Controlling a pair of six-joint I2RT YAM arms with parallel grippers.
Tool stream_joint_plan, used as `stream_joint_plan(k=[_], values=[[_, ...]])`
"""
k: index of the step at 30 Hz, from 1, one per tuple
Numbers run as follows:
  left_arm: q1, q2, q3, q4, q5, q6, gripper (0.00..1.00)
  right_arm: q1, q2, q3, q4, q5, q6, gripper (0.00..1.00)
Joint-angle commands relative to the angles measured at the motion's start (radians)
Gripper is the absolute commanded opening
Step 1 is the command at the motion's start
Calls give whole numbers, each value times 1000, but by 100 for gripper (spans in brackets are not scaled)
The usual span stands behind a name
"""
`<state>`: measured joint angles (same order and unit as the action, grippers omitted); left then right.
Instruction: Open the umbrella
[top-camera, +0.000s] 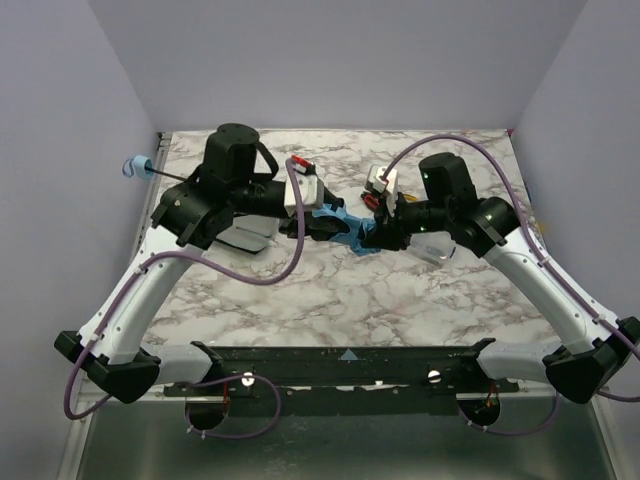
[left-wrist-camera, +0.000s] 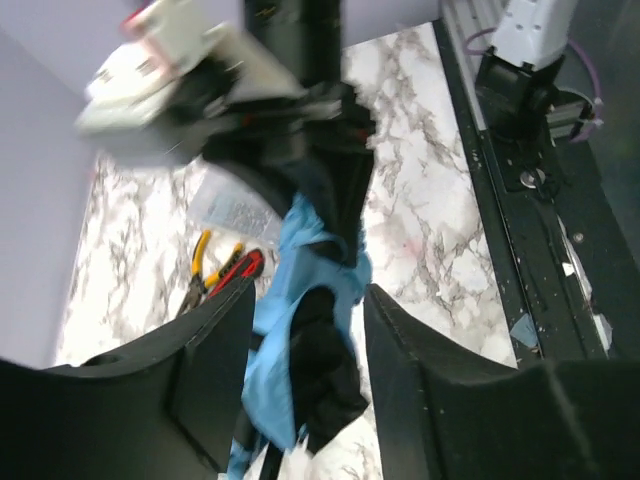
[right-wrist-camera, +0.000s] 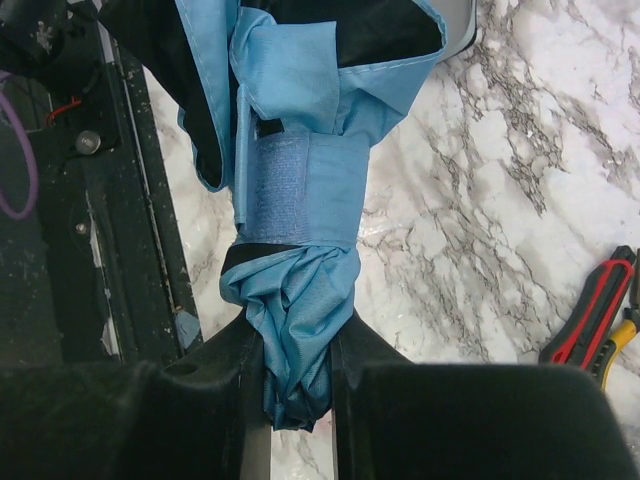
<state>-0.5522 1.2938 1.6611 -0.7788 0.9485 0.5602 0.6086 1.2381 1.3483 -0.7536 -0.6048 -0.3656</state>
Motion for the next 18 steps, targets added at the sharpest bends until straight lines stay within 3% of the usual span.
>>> stream_joint_plan(k=[1, 6, 9, 12, 18], values=[[-160, -7, -30, -18, -178, 217, 43, 5, -7, 65, 37, -7, 42, 0], [-216, 63, 33, -32, -256, 158, 32, 6, -10, 69, 19, -5, 26, 0], [-235, 63, 14, 45, -312, 118, 32, 6, -12, 72, 7, -4, 14, 0], [-252, 58, -30, 106, -388, 118, 38, 6, -20, 70, 11, -8, 8, 0], [-252, 66, -55, 44, -444, 187, 38, 6, -34, 73, 12, -9, 11, 0]])
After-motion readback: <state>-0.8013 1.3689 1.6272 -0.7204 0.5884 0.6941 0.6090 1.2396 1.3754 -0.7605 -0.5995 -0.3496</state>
